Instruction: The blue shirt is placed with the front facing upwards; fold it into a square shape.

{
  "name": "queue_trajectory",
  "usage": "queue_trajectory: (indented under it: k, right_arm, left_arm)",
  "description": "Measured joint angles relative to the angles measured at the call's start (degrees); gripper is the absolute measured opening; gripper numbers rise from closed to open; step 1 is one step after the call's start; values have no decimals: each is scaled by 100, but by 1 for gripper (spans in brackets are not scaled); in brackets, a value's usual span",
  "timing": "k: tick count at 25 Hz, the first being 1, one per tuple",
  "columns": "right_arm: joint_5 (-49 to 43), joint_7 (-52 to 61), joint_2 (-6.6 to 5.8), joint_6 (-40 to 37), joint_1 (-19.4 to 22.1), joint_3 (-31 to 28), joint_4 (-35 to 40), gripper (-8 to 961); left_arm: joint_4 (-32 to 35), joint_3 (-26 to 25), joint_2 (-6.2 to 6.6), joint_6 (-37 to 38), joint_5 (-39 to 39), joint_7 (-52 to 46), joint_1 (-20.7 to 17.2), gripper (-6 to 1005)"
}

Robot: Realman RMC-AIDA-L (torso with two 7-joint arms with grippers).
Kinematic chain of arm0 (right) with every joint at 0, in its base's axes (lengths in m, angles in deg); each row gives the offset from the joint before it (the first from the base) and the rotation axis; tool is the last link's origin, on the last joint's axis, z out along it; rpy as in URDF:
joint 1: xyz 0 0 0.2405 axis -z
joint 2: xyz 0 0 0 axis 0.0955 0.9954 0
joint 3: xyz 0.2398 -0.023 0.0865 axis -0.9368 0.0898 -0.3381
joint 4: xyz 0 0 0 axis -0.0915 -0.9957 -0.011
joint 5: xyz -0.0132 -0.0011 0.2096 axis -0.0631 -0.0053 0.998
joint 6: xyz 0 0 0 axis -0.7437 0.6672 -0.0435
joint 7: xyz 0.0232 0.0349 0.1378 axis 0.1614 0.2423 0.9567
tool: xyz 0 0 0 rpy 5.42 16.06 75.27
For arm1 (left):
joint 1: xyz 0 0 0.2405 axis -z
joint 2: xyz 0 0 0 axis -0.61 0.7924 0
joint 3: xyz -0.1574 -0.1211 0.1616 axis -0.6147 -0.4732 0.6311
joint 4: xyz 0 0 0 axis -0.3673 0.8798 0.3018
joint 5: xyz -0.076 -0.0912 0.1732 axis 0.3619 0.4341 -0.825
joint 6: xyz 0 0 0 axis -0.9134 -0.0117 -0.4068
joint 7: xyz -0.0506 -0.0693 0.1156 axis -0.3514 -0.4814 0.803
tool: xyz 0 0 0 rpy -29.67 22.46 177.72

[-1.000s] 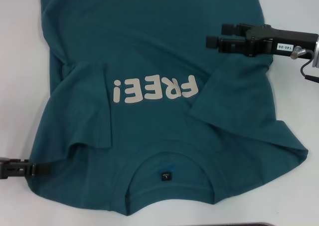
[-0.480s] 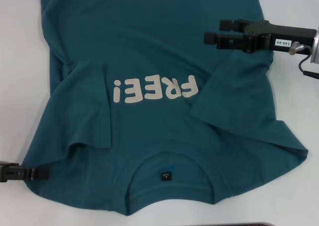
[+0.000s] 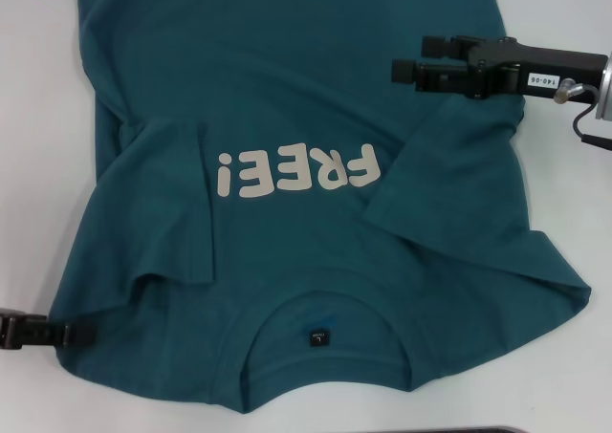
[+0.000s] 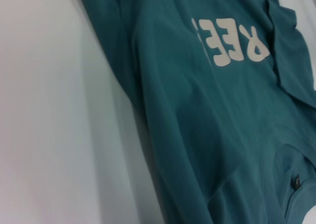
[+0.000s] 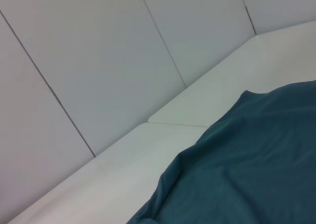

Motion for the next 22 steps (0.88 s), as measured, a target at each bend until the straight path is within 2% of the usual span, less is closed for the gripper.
queue_trajectory:
  k: [5, 16, 22]
  right_arm:
    - [0, 0, 0, 0, -4, 7, 0, 939]
    - [0, 0, 0, 0, 2, -5, 0, 939]
    - [-99, 163, -41, -120, 146, 45, 4, 939]
  left_arm:
    - [0, -14, -4, -37, -16, -30, 22, 544]
    - [1, -16, 25, -29, -20, -51, 72, 66]
    - [1, -17, 69, -14, -21, -33, 72, -2]
